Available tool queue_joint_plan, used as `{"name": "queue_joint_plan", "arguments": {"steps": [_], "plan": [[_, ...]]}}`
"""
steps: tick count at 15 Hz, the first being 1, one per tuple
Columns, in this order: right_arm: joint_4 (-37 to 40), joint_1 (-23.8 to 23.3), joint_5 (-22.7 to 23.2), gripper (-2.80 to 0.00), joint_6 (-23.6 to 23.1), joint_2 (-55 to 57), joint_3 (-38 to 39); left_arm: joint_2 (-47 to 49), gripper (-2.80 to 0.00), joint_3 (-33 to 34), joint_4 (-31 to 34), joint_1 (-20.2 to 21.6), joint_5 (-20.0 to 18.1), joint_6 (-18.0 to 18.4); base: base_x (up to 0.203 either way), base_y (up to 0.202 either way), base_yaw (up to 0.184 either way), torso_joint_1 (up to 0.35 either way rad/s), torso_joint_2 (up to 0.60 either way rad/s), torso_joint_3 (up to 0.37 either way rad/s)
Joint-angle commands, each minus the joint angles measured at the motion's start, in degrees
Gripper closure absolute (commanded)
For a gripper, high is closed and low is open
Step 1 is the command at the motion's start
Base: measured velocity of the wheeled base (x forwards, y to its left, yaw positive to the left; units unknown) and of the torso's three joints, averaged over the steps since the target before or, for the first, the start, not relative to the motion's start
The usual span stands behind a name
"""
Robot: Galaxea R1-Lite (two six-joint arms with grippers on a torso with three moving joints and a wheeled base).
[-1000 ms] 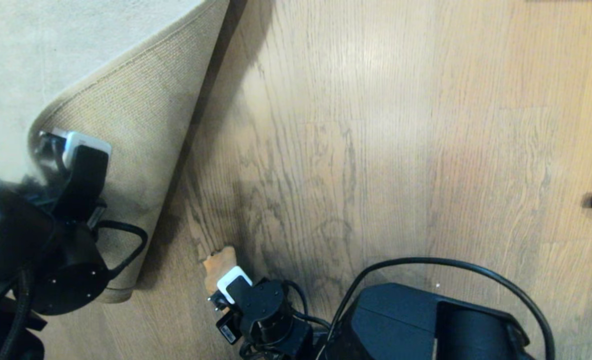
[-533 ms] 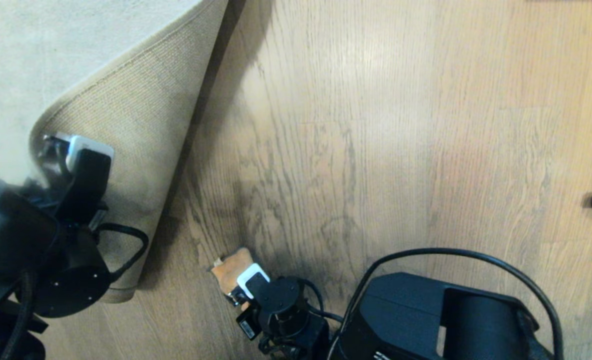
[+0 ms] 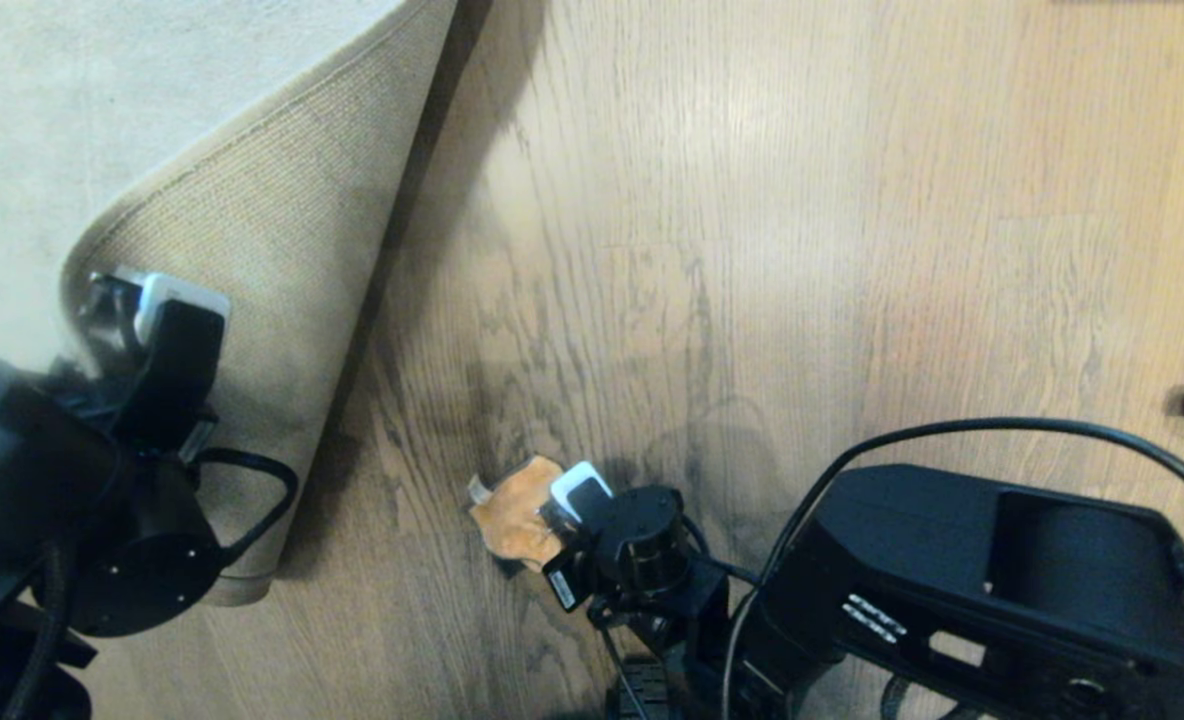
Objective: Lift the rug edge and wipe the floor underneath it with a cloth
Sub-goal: Wipe the floor under the carpet with a rag
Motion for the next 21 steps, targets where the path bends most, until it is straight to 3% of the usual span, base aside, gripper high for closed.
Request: {"name": "queue_joint_plan", "arguments": {"steps": [1, 13, 17, 21], "plan": [[-0.27, -2.03, -0.42, 0.00, -0.18, -5.11, 2.42, 0.60, 0.00, -0.02, -2.70, -0.11, 0.29, 0.26, 0.000, 0.000, 0.000, 0.000, 0.00, 0.000], [0.41, -7.70, -0.50, 0.00, -3.13, -31.25, 19.86, 0.87, 0.00, -0.02, -2.70, -2.04, 0.47, 0.26, 0.000, 0.000, 0.000, 0.000, 0.00, 0.000], [0.44, -13.07, -0.51, 0.00, -3.26, -39.97, 25.51, 0.79, 0.00, -0.02, -2.70, -2.04, 0.47, 0.26, 0.000, 0.000, 0.000, 0.000, 0.00, 0.000], [0.59, -21.59, -0.51, 0.00, -3.27, -48.75, 30.42, 0.22, 0.00, 0.72, -2.73, -2.04, 0.56, 0.26, 0.000, 0.000, 0.000, 0.000, 0.00, 0.000]]}}
